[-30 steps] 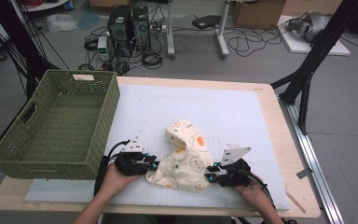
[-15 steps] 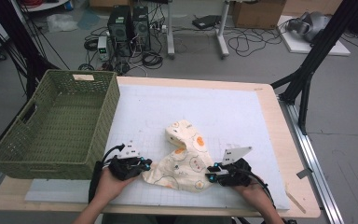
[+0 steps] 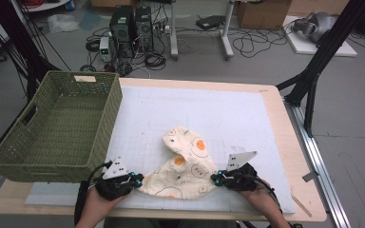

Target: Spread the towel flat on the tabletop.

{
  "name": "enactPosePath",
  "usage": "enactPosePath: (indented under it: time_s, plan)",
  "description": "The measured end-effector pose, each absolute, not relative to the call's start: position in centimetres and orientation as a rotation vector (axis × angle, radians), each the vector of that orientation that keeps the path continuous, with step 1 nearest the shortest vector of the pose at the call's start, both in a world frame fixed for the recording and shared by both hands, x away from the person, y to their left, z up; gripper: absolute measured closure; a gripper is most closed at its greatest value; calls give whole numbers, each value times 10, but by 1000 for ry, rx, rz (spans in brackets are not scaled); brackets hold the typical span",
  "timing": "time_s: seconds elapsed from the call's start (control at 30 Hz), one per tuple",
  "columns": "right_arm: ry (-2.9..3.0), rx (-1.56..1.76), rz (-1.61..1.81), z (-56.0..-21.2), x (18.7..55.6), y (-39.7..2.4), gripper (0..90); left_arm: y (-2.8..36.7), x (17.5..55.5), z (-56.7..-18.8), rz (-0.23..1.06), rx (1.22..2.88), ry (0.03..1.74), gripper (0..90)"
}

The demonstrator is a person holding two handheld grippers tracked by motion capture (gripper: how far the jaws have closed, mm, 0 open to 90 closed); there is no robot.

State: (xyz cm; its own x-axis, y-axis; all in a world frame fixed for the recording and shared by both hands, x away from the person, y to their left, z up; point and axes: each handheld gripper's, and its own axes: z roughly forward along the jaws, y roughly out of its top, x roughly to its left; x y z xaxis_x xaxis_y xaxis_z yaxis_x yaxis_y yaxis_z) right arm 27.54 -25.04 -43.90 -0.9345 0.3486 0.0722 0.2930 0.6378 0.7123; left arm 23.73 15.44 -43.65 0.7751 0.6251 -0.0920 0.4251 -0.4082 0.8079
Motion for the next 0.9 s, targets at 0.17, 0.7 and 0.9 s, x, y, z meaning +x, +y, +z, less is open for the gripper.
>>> enactPosePath:
  time_s: [0.17, 0.7, 0.9]
  plan:
    - [2788, 512, 1244, -432, 266, -257, 846, 148, 250, -427, 285, 2025, 749, 758]
    - [2643, 660, 1218, -430, 325, -234, 639, 113, 297, -442, 201, 2077, 726, 710]
    - [2680, 661, 1146, -442, 338, -221, 682, 105, 301, -450, 167, 2124, 711, 704]
